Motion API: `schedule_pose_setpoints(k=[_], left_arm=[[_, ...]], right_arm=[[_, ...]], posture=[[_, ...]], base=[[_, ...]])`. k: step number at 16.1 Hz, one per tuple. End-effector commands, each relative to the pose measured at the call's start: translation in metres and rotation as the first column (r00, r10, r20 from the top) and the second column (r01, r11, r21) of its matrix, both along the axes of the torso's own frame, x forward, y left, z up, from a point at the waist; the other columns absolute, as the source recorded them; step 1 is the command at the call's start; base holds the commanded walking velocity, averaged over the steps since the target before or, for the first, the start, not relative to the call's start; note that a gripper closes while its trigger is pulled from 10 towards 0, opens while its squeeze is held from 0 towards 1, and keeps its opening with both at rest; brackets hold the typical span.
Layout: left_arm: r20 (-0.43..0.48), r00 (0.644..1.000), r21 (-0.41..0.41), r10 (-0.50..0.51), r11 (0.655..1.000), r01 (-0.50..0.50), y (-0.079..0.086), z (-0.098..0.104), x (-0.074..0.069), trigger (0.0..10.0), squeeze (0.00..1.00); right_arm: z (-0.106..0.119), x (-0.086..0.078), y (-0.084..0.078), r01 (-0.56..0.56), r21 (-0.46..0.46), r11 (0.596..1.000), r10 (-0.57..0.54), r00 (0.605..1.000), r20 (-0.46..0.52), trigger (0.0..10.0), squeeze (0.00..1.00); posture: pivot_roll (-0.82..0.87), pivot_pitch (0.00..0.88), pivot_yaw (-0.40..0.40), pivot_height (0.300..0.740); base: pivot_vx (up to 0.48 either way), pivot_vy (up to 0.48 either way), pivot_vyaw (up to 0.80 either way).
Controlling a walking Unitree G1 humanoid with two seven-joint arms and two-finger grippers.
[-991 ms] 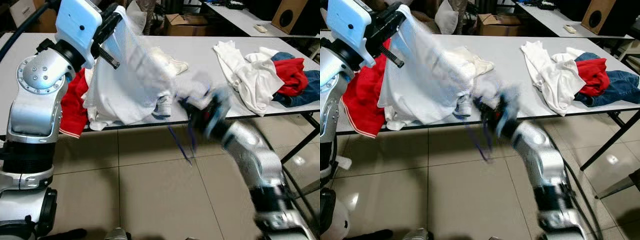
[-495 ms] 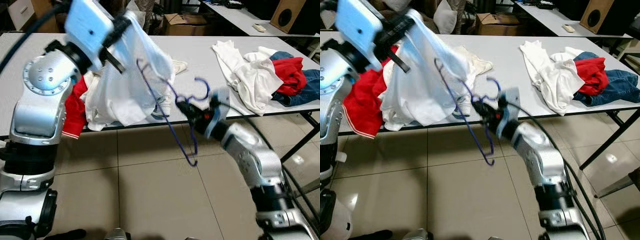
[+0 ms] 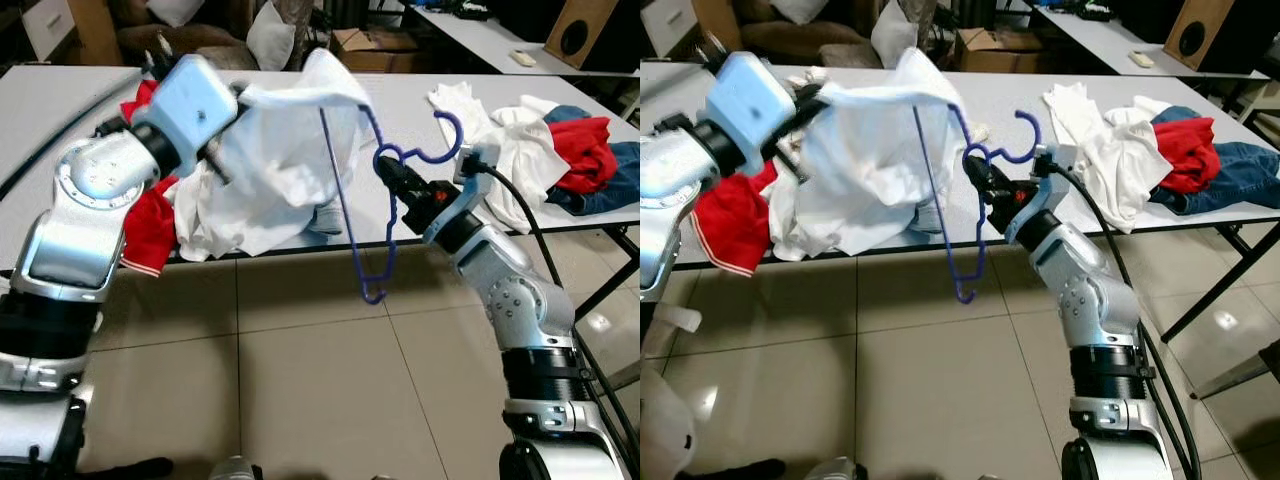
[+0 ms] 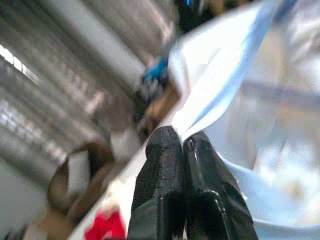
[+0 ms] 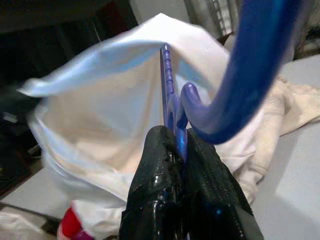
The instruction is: Hang hanger
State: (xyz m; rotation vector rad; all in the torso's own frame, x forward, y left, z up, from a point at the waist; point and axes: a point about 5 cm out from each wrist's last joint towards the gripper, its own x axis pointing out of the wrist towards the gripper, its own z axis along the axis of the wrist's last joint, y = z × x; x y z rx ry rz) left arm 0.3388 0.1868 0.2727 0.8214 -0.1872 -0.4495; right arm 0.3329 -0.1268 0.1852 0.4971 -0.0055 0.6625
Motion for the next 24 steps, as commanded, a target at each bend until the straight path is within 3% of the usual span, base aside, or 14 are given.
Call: schedule_pose_setpoints(k=[1, 2, 4, 7, 10, 11, 13, 15, 17, 19, 21, 24], left_arm=[[-0.015, 1.000, 0.057, 0.009, 0.998, -0.008, 0.001, -0.011, 0.004, 10.0, 0.00], [-0.033, 0.999, 0.079, -0.006, 0.997, 0.009, 0.002, -0.023, 0.010, 10.0, 1.00], [-0.055, 0.998, 0.103, -0.025, 0.994, 0.031, 0.001, -0.030, 0.011, 10.0, 1.00], [-0.048, 0.991, 0.037, -0.125, 0.991, 0.127, -0.005, -0.033, 0.003, 10.0, 1.00], [-0.158, 0.979, -0.018, -0.125, 0.992, 0.124, 0.012, -0.046, -0.005, 10.0, 1.00], [-0.241, 0.960, -0.066, -0.143, 0.989, 0.131, 0.015, -0.056, -0.011, 10.0, 1.00], [-0.324, 0.935, -0.179, -0.144, 0.980, 0.089, 0.015, -0.068, -0.018, 10.0, 1.00], [-0.350, 0.935, -0.342, -0.058, 0.937, -0.070, 0.013, -0.081, -0.017, 10.0, 1.00], [-0.406, 0.912, -0.391, -0.059, 0.913, -0.115, -0.001, -0.094, -0.022, 10.0, 0.98], [-0.414, 0.909, -0.362, 0.053, 0.906, -0.218, -0.004, -0.100, -0.023, 10.0, 0.00], [-0.448, 0.886, -0.327, 0.117, 0.901, -0.284, -0.005, -0.106, -0.024, 10.0, 0.00], [-0.512, 0.852, -0.296, 0.108, 0.909, -0.293, -0.011, -0.114, -0.031, 10.0, 0.00]], right_arm=[[0.002, -0.001, -0.001, -0.020, 0.011, 1.000, 0.020, 1.000, -0.001, 10.0, 0.00], [-0.002, -0.002, 0.003, -0.053, -0.002, 0.999, 0.053, 0.998, -0.032, 10.0, 0.00], [-0.005, -0.002, 0.005, -0.060, -0.001, 0.998, 0.060, 0.997, -0.054, 10.0, 0.00], [-0.007, 0.006, 0.005, -0.030, 0.025, 0.999, 0.033, 0.991, -0.127, 10.0, 0.00], [-0.006, 0.012, 0.006, -0.024, 0.040, 0.999, 0.029, 0.988, -0.149, 10.0, 0.00], [-0.005, 0.014, 0.006, -0.021, 0.036, 0.999, 0.027, 0.988, -0.153, 10.0, 0.00], [-0.004, 0.016, 0.006, -0.010, 0.044, 0.999, 0.017, 0.987, -0.160, 10.0, 0.00], [-0.003, 0.018, 0.006, 0.000, 0.052, 0.999, 0.009, 0.986, -0.166, 10.0, 0.00], [-0.002, 0.017, 0.007, -0.002, 0.056, 0.998, 0.011, 0.986, -0.168, 10.0, 0.00], [-0.002, 0.017, 0.007, -0.002, 0.054, 0.999, 0.011, 0.986, -0.166, 10.0, 0.00], [-0.001, 0.018, 0.007, -0.001, 0.055, 0.998, 0.010, 0.987, -0.162, 10.0, 0.00], [0.001, 0.018, 0.006, 0.003, 0.055, 0.998, 0.005, 0.987, -0.158, 10.0, 0.00]], posture=[[-0.03, 0.000, -0.073, 0.740], [-0.03, 0.000, -0.075, 0.740], [-0.04, 0.000, -0.074, 0.740], [-0.05, 0.000, -0.070, 0.740], [-0.05, 0.000, -0.070, 0.740], [-0.05, 0.000, -0.081, 0.740], [-0.05, 0.000, -0.083, 0.740], [-0.05, 0.004, -0.085, 0.740], [-0.05, 0.007, -0.086, 0.740], [-0.06, 0.006, -0.086, 0.740], [-0.06, 0.006, -0.086, 0.740], [-0.06, 0.000, -0.083, 0.740]], base=[[0.000, 0.000, 0.00], [0.000, 0.000, 0.00], [0.000, 0.000, 0.00], [0.000, 0.000, 0.00], [0.000, 0.000, 0.00], [0.000, 0.000, 0.00], [0.000, 0.000, 0.00], [0.000, 0.000, 0.00], [0.000, 0.000, 0.00], [0.000, 0.000, 0.00], [0.000, 0.000, 0.00], [0.000, 0.000, 0.00]])
